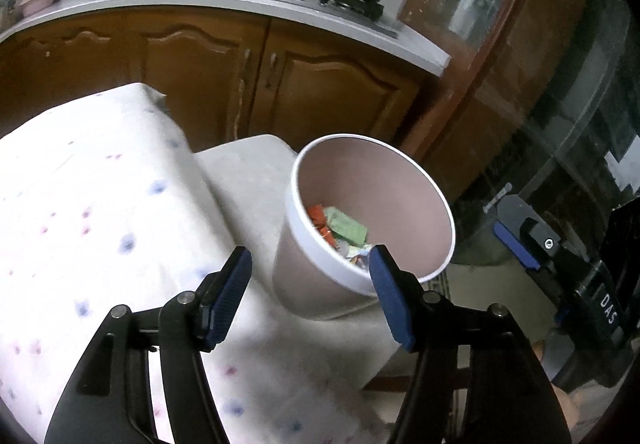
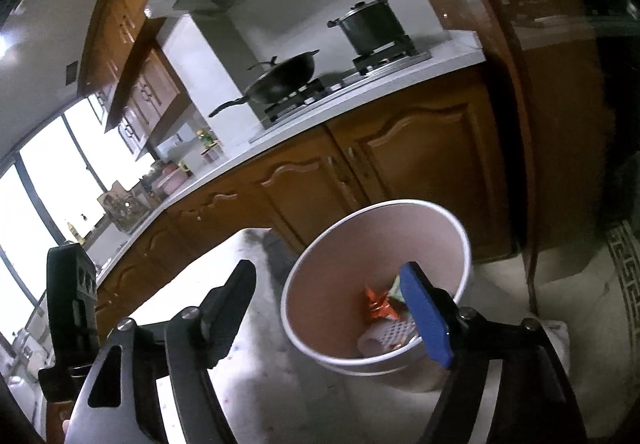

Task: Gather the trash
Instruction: 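Move both open tools back over the table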

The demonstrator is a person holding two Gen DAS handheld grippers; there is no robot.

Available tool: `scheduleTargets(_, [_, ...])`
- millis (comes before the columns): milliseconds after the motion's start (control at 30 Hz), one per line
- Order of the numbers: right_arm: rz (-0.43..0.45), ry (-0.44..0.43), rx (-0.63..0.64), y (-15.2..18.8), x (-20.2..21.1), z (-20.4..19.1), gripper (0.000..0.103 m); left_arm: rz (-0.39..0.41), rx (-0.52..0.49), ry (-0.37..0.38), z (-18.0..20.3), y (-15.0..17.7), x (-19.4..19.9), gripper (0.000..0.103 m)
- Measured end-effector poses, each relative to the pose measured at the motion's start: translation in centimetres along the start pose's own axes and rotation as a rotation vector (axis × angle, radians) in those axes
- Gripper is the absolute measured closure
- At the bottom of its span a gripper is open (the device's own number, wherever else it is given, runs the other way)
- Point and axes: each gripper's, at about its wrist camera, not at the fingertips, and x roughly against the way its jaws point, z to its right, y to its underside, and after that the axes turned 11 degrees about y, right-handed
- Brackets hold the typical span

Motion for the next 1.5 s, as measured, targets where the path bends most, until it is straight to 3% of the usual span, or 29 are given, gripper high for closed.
scheduleTargets(400, [-0.011, -0.085, 0.044, 2.6, 1.9, -4.8, 0.016, 0.083, 0.086, -0.053, -4.1, 4.0, 7.3, 0.037])
scheduleTargets(1133, [-0.197, -0.274, 0.203, 11.1, 0.4, -16.4, 0.014, 0.203, 0.317, -0.252, -15.1, 14.1, 20.6, 0.035])
scheduleTargets(1500, [-0.265, -0.353, 0.285, 14.2, 0.1, -22.0, 0.014, 0.299, 0.419, -0.399, -19.5, 18.2, 27.9, 0.033])
